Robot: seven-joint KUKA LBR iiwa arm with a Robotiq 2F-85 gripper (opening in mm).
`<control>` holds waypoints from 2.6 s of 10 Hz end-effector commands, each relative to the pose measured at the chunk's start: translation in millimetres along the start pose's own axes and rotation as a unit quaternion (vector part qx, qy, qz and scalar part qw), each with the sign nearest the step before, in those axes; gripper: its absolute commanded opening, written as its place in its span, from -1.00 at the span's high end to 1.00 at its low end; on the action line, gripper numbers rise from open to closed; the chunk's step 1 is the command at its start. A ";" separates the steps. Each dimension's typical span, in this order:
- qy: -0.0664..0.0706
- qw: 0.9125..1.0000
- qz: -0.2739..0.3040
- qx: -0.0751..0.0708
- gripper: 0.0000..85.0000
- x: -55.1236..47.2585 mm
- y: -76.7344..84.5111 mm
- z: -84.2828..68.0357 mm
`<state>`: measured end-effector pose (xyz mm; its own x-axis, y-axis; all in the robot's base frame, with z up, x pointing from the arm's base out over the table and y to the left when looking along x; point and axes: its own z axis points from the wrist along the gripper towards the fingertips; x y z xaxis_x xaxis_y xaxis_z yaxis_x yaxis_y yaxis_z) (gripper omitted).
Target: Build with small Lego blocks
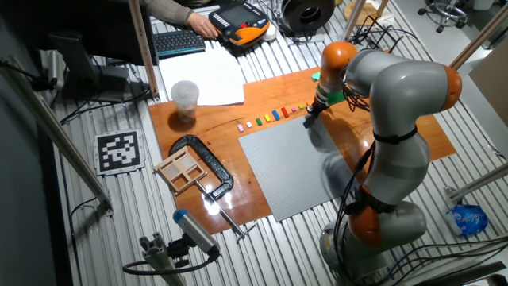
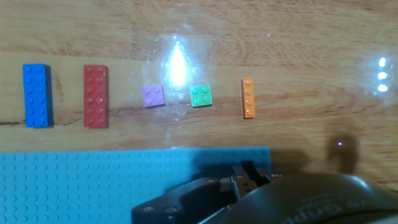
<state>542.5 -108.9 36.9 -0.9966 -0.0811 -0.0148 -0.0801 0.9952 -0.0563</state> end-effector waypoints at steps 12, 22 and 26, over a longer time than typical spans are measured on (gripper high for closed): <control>-0.002 1.000 0.002 0.000 1.00 2.5 -2.1 6.7; -0.010 1.000 0.006 -0.001 1.00 2.9 -1.4 14.5; -0.011 1.000 0.017 -0.004 1.00 3.4 -0.8 14.0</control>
<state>539.6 -111.0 22.7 -0.9981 -0.0480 -0.0384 -0.0461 0.9977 -0.0493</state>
